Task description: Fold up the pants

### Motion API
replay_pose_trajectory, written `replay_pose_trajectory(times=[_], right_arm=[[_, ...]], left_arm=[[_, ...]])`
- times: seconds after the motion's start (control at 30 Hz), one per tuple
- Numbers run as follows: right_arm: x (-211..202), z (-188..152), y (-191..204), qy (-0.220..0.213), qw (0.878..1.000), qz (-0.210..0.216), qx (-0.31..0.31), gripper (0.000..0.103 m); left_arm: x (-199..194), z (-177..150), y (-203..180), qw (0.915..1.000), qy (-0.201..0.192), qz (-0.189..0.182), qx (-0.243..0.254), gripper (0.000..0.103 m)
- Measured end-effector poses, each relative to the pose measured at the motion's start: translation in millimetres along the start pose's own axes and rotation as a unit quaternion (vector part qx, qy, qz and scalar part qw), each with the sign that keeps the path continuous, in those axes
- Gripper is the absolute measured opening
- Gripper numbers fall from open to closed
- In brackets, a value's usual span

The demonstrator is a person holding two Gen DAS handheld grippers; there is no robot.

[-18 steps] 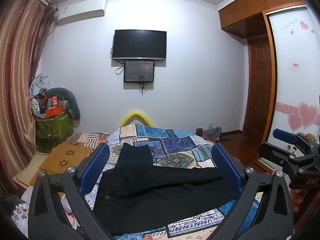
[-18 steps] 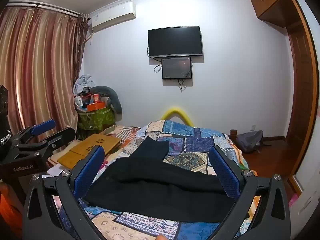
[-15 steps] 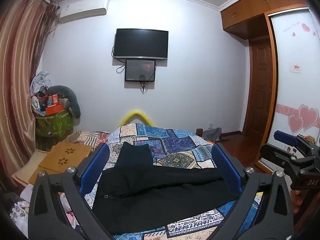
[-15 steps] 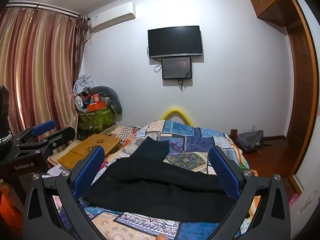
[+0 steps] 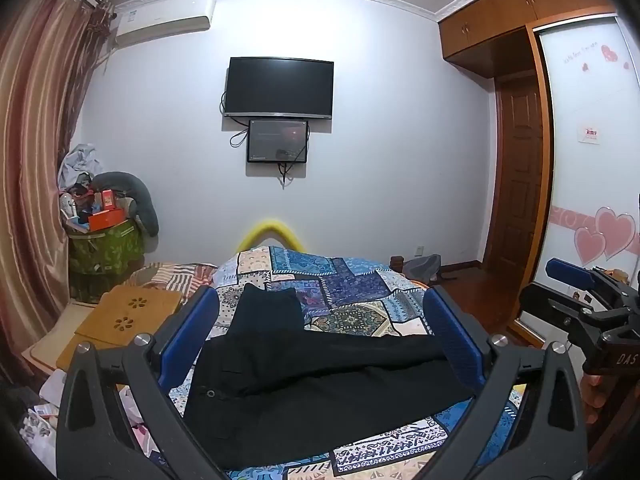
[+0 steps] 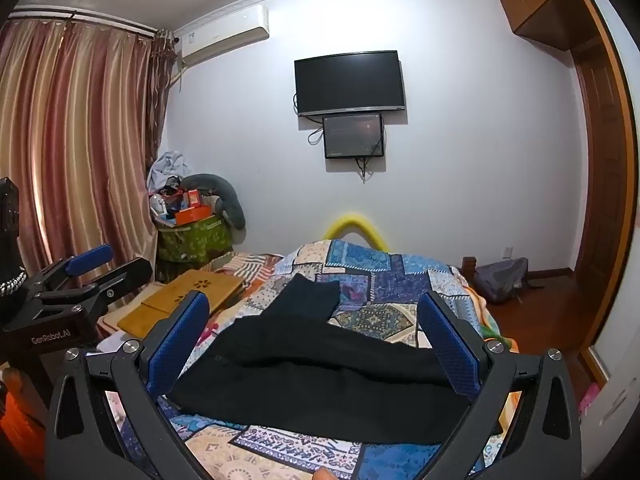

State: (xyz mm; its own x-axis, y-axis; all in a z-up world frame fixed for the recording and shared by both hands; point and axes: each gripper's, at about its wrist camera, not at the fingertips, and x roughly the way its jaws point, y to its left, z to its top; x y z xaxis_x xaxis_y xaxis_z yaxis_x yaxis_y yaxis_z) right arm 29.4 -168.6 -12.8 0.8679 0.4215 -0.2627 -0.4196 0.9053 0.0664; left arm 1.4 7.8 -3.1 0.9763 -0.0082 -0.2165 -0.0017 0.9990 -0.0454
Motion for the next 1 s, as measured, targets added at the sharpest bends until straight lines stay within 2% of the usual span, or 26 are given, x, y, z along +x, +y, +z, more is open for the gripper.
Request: replay_pose_trajectory(times=[1.0], right_arm=[[-2.4,4.1,0.9,-0.004,1.0,0.003,0.004,0.103]], left_arm=[[-3.0,1.7,-4.3,1.0,-0.005,-0.002,0.004,0.103]])
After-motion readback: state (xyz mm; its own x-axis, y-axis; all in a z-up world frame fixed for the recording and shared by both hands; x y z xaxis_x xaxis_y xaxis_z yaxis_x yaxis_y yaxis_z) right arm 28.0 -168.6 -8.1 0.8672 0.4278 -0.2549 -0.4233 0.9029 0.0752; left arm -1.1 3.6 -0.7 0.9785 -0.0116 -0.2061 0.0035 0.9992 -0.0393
